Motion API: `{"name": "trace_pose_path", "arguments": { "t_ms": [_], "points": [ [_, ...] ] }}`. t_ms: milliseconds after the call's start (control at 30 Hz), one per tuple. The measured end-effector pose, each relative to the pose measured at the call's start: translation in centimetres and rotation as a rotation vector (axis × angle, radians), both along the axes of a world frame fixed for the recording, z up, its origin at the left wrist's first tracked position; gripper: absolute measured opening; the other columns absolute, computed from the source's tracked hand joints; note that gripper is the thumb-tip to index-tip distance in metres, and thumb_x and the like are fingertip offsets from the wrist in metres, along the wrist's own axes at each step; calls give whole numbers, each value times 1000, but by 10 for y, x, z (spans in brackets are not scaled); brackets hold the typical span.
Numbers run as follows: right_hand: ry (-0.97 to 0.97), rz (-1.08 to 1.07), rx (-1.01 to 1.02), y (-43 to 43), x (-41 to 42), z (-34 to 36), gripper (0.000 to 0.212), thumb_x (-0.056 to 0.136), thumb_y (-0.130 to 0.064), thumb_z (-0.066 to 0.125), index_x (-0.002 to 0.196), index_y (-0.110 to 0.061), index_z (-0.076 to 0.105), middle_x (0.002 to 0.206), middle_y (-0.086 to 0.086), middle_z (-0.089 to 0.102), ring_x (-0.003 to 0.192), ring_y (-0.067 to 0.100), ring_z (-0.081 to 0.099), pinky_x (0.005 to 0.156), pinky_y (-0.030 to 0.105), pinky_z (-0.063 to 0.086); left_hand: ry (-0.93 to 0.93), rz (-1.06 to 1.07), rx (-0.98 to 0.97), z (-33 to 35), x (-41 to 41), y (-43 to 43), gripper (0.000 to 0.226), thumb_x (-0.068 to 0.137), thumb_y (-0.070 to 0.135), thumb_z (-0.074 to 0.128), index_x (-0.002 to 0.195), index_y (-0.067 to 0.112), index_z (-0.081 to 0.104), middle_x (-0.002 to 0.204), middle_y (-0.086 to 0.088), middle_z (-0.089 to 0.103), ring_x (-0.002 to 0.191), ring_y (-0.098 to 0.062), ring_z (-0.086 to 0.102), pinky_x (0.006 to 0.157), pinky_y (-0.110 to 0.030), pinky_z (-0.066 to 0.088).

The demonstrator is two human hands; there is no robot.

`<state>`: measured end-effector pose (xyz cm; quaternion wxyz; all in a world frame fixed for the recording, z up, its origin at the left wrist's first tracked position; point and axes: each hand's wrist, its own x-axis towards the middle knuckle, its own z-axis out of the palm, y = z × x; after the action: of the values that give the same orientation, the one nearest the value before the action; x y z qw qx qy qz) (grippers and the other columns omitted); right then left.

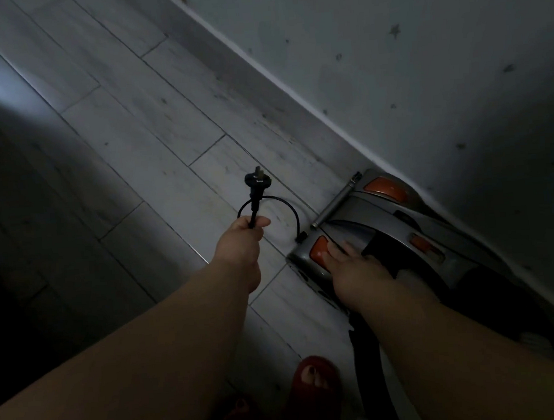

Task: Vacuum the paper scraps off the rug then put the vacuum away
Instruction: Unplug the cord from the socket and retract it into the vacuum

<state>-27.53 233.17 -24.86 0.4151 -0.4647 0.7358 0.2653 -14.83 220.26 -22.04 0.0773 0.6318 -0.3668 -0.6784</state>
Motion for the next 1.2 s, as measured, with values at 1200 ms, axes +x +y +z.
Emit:
{"name": "trace_pose_path", "arguments": {
  "t_ms": [1200],
  "points": [
    [16, 55, 180, -18, 5, -2, 96, 92, -25, 61, 155, -16, -11, 162, 2, -21, 149, 27, -16, 118, 56, 7, -57, -93, -96, -22, -18, 15, 57, 93, 9, 56, 144, 17, 33, 140, -6, 44, 120, -25, 48, 89, -29, 38]
  ]
}}
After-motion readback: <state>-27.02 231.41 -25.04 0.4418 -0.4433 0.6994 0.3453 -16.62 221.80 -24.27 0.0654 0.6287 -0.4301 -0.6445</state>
